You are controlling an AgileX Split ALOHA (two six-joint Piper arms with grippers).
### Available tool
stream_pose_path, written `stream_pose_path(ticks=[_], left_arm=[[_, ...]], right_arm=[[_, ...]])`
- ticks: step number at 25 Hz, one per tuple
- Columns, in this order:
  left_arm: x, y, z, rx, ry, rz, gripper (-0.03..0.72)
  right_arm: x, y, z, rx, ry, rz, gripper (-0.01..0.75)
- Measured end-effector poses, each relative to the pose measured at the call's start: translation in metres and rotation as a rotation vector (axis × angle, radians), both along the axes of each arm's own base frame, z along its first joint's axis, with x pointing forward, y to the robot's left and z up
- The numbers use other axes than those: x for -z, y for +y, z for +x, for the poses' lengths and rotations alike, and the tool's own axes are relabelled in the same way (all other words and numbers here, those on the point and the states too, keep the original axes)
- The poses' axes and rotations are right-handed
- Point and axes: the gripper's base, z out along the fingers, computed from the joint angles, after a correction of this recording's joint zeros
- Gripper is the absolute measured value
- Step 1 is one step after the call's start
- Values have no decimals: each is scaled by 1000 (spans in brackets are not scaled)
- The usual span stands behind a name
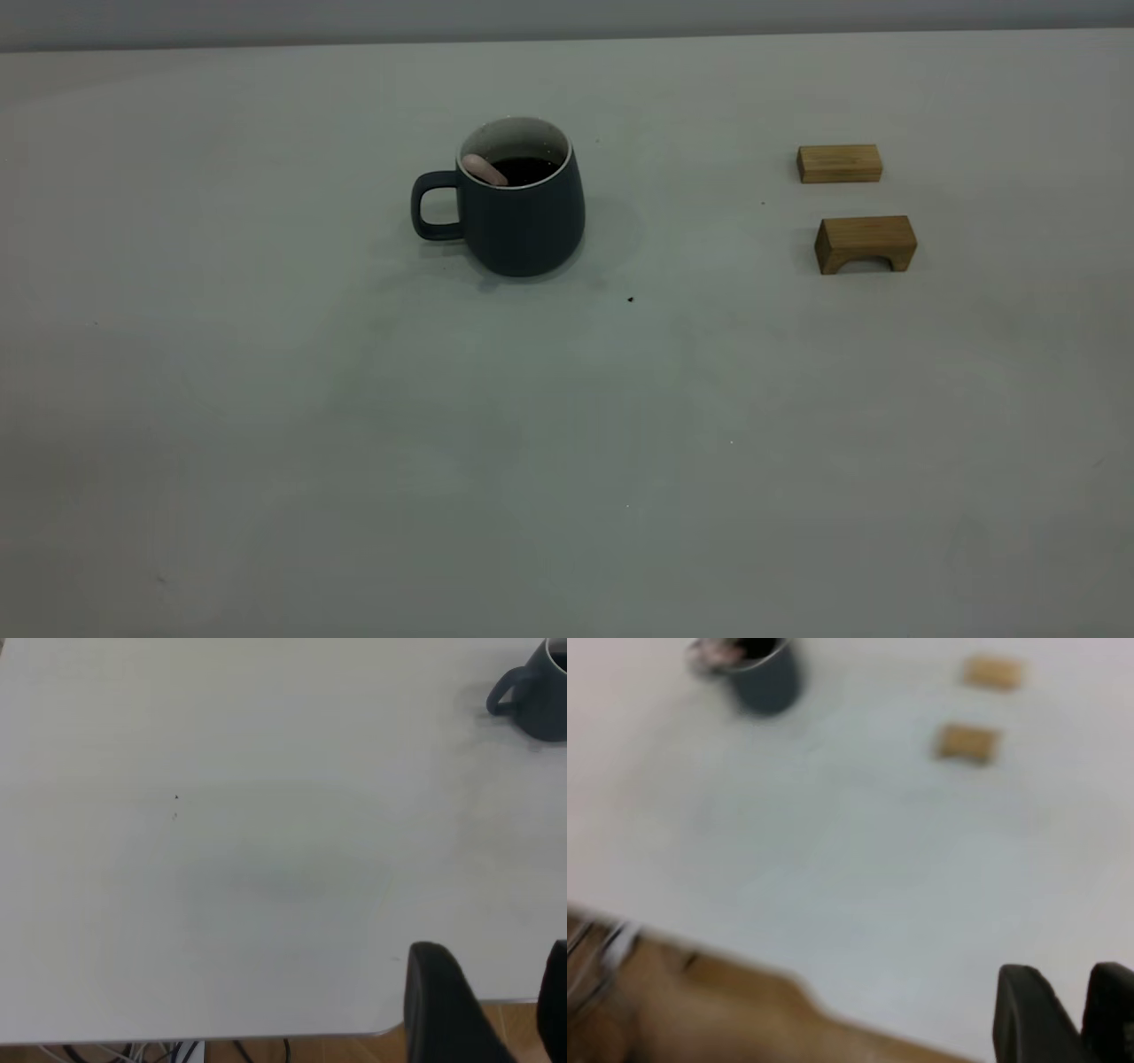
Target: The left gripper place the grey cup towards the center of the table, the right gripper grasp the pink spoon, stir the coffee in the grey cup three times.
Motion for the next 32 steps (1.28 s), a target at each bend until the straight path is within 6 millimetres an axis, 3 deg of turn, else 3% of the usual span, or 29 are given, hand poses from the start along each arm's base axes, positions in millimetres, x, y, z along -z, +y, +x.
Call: stream_pose_path(ticks=[4,8,13,32], left_arm=[[0,0,0,0,0,0,342],[0,0,0,0,0,0,342],[0,0,0,0,0,0,342],[0,0,0,0,0,0,342]], right_arm=[[23,-7,-20,90,-52,-52,190],[50,-8,-21,129,-58,-22,194],[70,-9,-23,152,-76,-6,202],[79,-11,-29,168,-131,-26,227]])
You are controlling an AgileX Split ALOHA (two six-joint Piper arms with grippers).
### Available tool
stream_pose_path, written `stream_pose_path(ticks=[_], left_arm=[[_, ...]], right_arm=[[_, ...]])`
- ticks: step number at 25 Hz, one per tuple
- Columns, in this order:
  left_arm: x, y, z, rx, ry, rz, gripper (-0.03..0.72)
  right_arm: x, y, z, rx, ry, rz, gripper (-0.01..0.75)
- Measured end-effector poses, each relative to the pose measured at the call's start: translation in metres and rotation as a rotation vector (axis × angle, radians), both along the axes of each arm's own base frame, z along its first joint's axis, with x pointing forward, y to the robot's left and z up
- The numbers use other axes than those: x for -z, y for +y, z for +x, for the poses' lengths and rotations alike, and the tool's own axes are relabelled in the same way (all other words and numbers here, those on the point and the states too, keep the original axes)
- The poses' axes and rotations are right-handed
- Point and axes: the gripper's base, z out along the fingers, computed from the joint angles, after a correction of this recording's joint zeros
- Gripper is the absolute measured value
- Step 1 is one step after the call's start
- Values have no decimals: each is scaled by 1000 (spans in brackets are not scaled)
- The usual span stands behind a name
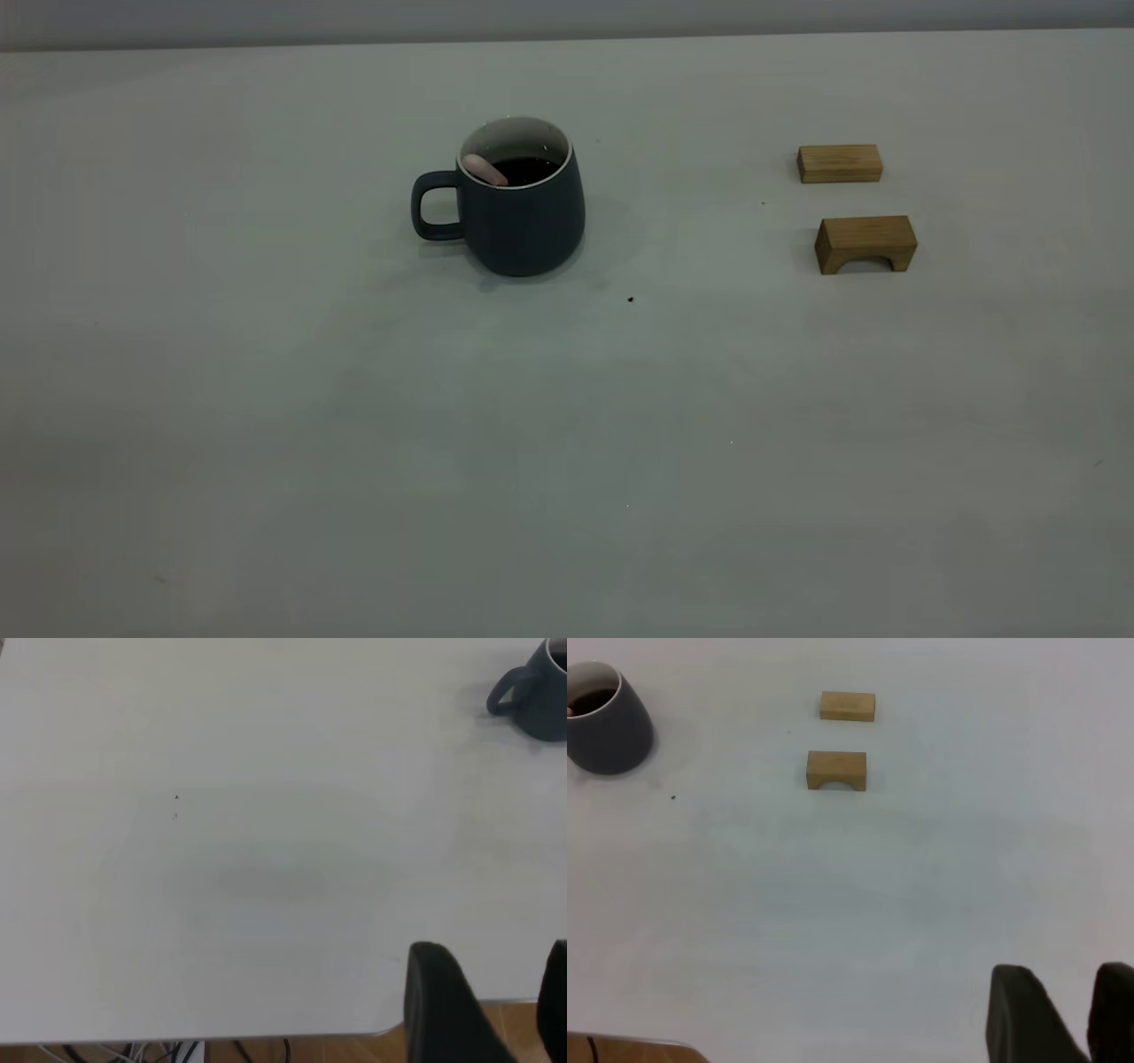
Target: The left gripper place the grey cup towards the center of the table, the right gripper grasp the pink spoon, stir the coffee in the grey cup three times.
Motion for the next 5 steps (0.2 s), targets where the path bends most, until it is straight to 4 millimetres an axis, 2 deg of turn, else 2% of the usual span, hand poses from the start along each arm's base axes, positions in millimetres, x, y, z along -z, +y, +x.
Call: stream_pose_path(ticks=[5], left_arm=[[0,0,0,0,0,0,342]], right_arm=[[0,0,0,0,0,0,233]])
